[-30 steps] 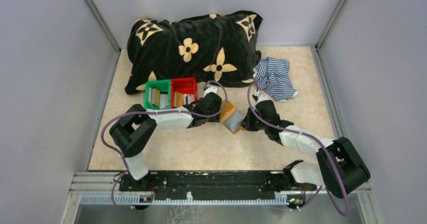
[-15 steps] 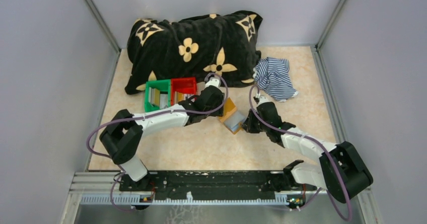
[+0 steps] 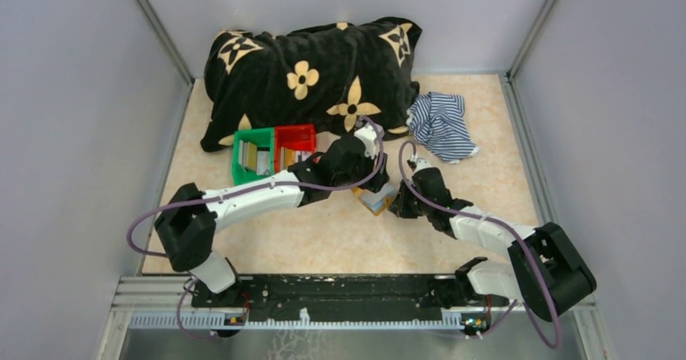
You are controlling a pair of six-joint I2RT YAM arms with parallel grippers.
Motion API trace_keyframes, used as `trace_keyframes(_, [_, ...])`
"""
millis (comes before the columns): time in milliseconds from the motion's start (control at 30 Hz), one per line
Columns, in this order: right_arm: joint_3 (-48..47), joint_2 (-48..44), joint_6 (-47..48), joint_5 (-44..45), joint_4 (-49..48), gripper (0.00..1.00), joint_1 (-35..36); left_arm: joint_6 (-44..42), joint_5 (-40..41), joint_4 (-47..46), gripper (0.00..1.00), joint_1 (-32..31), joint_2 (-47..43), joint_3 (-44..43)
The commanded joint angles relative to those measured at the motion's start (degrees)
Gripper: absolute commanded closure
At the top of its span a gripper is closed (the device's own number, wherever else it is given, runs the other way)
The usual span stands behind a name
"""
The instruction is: Take the credit cards out of the card holder
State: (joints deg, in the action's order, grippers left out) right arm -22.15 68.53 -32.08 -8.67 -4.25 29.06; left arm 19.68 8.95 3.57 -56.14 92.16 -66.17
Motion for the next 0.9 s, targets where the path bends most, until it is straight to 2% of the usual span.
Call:
trace_keyframes(0, [-0.1, -0.2, -0.5, 0.0, -2.9, 1.00, -0.3, -3.7, -11.7, -5.1, 0.36, 1.0, 5.4, 1.2])
trace_keyframes(300, [0.2, 0.1, -0.3, -0.2, -3.3, 1.00, -0.3, -3.0, -18.5, -8.0, 0.43, 8.5, 13.6, 4.2])
trace_keyframes(433, [0.1, 0.4, -0.3, 0.5, -3.4, 1.00, -0.3, -1.8, -18.4, -9.1, 0.47, 11.2, 14.0, 6.7])
trace_keyframes(633, [-1.3, 4.5, -0.7, 1.3, -5.1, 1.00, -0.4, -1.2, -18.1, -8.1, 0.47, 11.9, 13.9, 8.2])
trace_keyframes(867, [-4.6, 9.6, -0.2, 0.4, -7.6, 1.00, -0.4, 4.1, -20.2, -9.3, 0.48, 11.9, 13.4, 12.0])
